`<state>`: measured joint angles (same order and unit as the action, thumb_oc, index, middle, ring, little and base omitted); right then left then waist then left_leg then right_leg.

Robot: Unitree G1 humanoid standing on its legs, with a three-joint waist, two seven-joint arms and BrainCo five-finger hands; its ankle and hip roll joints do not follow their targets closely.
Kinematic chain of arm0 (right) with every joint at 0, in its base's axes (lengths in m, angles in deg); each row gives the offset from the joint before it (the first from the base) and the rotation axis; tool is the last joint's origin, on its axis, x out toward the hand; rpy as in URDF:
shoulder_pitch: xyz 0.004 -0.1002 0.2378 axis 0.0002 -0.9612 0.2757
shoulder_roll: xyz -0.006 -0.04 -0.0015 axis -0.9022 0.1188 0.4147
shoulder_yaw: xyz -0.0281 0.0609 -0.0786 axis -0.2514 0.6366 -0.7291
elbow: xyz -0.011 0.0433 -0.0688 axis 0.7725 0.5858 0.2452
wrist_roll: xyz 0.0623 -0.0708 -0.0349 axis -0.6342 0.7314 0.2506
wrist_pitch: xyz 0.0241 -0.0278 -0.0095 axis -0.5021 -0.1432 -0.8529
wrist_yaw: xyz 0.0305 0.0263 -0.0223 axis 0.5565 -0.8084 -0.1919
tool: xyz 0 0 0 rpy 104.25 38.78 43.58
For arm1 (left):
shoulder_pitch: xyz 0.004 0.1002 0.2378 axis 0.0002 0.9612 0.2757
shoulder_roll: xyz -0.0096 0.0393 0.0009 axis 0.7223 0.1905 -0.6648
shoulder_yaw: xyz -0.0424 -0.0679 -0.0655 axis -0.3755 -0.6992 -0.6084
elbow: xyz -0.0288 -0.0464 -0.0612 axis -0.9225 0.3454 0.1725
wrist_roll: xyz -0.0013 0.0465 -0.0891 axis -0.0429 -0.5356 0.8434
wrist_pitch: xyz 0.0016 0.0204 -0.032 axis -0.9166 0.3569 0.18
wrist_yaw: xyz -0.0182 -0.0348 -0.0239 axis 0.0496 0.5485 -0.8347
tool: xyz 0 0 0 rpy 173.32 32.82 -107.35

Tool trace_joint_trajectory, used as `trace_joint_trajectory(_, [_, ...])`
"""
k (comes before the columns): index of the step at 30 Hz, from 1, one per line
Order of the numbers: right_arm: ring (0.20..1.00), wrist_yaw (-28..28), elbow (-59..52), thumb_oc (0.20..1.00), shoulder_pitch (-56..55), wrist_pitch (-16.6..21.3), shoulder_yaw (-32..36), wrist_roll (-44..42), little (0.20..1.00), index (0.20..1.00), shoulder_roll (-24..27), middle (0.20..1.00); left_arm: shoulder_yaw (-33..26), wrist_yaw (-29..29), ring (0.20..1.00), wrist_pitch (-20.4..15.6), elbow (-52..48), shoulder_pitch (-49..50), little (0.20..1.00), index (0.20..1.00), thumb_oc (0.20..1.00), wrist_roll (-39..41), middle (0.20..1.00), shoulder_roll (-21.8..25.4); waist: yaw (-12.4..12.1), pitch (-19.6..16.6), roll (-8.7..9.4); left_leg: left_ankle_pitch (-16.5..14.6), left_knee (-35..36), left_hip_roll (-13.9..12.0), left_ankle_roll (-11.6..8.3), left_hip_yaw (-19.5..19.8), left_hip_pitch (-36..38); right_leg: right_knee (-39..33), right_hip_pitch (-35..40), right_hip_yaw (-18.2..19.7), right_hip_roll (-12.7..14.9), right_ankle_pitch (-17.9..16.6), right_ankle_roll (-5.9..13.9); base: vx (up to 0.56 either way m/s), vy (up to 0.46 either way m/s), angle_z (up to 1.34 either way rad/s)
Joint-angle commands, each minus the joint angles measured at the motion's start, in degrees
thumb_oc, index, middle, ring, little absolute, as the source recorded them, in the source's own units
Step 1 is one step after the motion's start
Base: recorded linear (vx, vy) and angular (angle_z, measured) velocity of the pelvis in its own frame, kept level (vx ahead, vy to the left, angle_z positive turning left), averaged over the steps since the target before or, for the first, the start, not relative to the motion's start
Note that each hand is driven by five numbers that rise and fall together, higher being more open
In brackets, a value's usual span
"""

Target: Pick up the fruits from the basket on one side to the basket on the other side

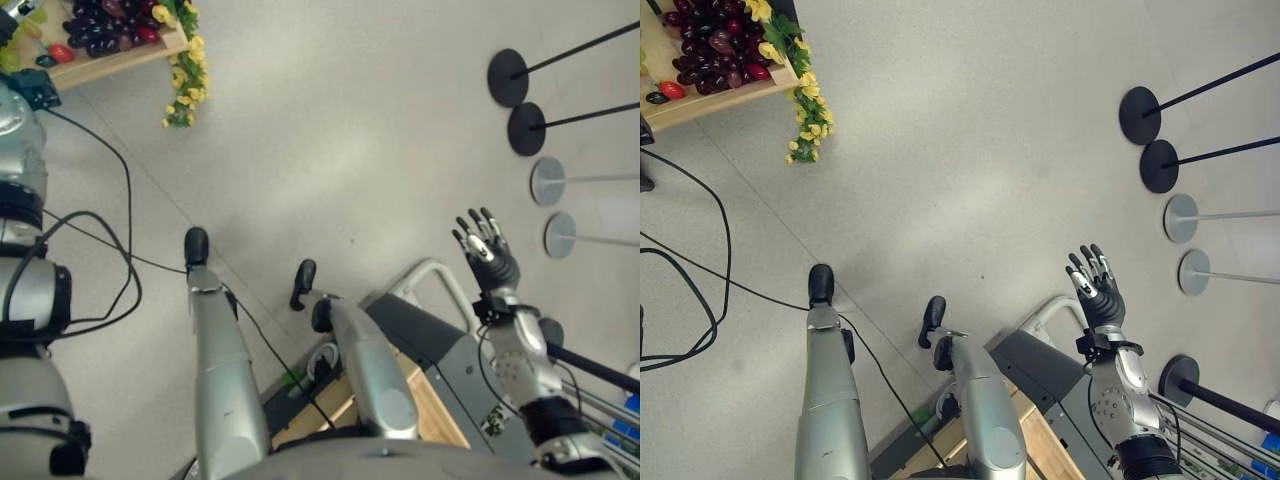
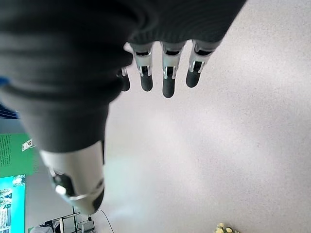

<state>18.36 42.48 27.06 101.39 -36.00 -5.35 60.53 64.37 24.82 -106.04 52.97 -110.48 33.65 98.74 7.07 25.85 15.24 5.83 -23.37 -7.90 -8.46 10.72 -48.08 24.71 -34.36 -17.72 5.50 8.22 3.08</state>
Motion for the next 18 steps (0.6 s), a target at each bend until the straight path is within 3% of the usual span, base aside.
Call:
trace_joint_trajectory(1, [1.000,0.2,-2.5,1.000,0.0,1.9,2.3,-1.0,1.000,1.000,2.3,1.000,-1.5,0.9,1.000,-4.2,-2.0,-4.8,1.000,1.000,1.000,1.0,1.000,3.4,-0.8,0.7,2.43,-11.1,-7.1,1.8,4.21,-3.6,3.7,-2.2,1.4,1.9,3.8,-5.0,6.49,0.00,-0.003,-0.03])
trace_joint_trajectory(18, [1.000,0.1,-2.3,1.000,0.4,1.8,3.3,-1.1,1.000,1.000,2.5,1.000,-3.3,-0.7,1.000,-3.5,-1.5,-0.8,1.000,1.000,1.000,0.4,1.000,2.4,-1.1,0.8,1.61,-11.1,-7.5,2.0,4.54,-3.7,3.6,-1.4,0.8,2.3,4.2,-5.1,6.49,0.00,0.000,0.00])
